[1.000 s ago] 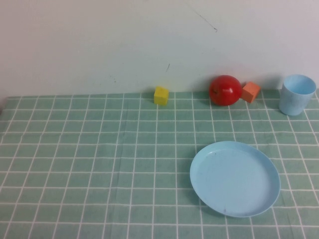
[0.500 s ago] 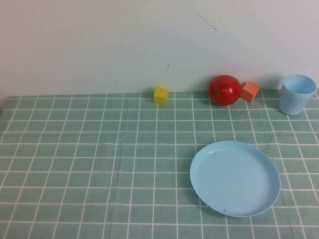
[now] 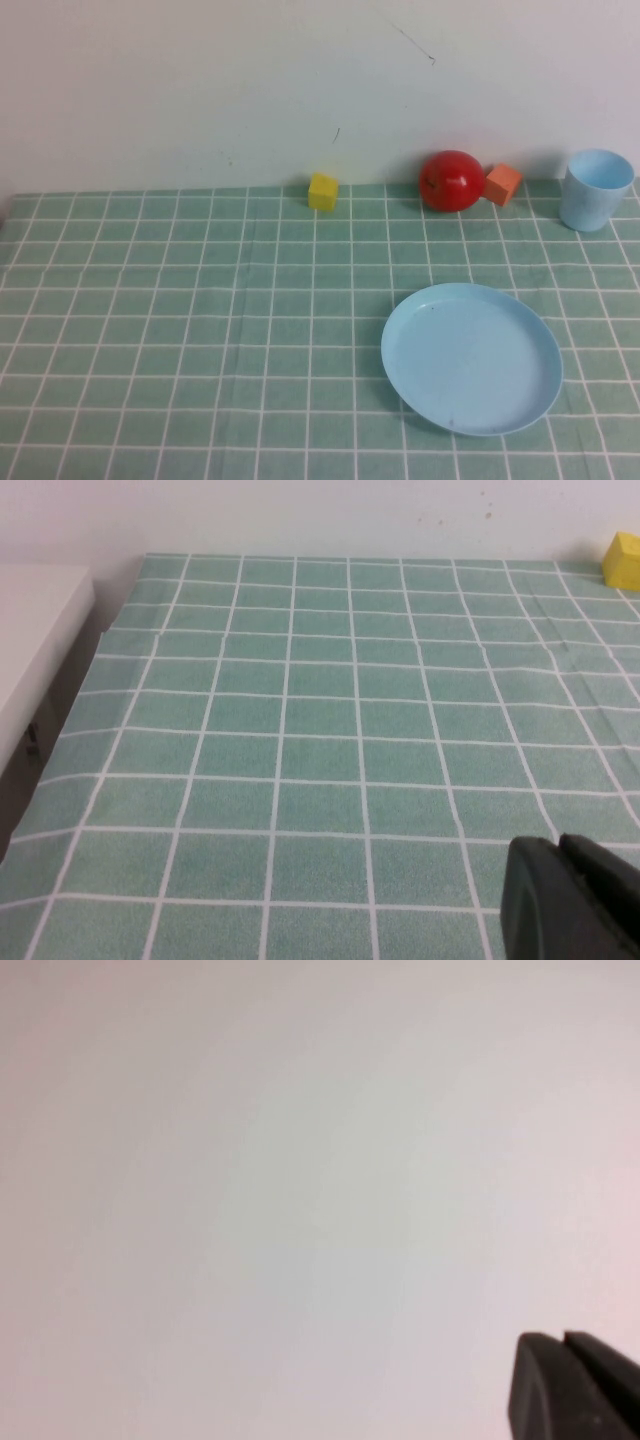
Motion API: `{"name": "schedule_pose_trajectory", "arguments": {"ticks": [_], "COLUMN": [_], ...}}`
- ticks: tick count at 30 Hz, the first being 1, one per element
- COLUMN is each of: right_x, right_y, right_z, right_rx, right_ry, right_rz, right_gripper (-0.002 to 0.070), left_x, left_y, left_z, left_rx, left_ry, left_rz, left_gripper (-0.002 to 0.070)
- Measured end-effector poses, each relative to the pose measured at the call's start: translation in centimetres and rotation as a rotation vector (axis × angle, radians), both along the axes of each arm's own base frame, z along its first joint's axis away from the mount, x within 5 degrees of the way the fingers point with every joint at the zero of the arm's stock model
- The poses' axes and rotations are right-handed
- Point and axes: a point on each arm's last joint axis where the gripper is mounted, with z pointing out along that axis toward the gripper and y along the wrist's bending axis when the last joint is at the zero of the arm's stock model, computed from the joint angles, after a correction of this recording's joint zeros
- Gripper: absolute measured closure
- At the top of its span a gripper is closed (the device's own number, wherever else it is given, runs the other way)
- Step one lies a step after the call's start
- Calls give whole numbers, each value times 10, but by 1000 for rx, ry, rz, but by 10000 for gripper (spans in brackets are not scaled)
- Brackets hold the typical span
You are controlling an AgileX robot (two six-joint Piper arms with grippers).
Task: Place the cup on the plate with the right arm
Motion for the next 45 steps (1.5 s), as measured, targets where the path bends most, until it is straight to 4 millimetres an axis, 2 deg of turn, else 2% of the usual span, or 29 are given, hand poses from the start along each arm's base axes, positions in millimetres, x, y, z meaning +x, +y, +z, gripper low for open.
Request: {"name": "schedule_pose_trajectory", "arguments": {"ticks": [5,9,12,17,19,24,27,32,34,36,42,45], "right_x": [-13,-16,-18,-28,-21,18,50,111,134,159,225,256], "right_y": [2,2,1,-3,-5,-9,-11,-9,-6,-2,2,1], "right_z": [12,22,47,94,107,122,127,122,118,114,99,93], "right_rx": [-11,-9,-2,20,22,37,39,27,0,-14,-58,-79], "right_ry": [-198,-214,-143,86,212,548,735,1089,1181,1256,1383,1417], "right_rz": [22,23,3,-49,-70,-98,-106,-53,-3,54,144,150], "right_gripper": [679,679,679,679,679,679,679,677,652,599,300,223], "left_x": [0,0,0,0,0,0,0,0,0,0,0,0], "left_y": [0,0,0,0,0,0,0,0,0,0,0,0], "left_z": [0,0,0,0,0,0,0,0,0,0,0,0], "left_rx": [0,0,0,0,0,0,0,0,0,0,0,0], "left_ry": [0,0,0,0,0,0,0,0,0,0,0,0], "left_rz": [0,0,0,0,0,0,0,0,0,0,0,0], "left_gripper": [678,678,678,678,678,678,678,678,678,678,678,678]}}
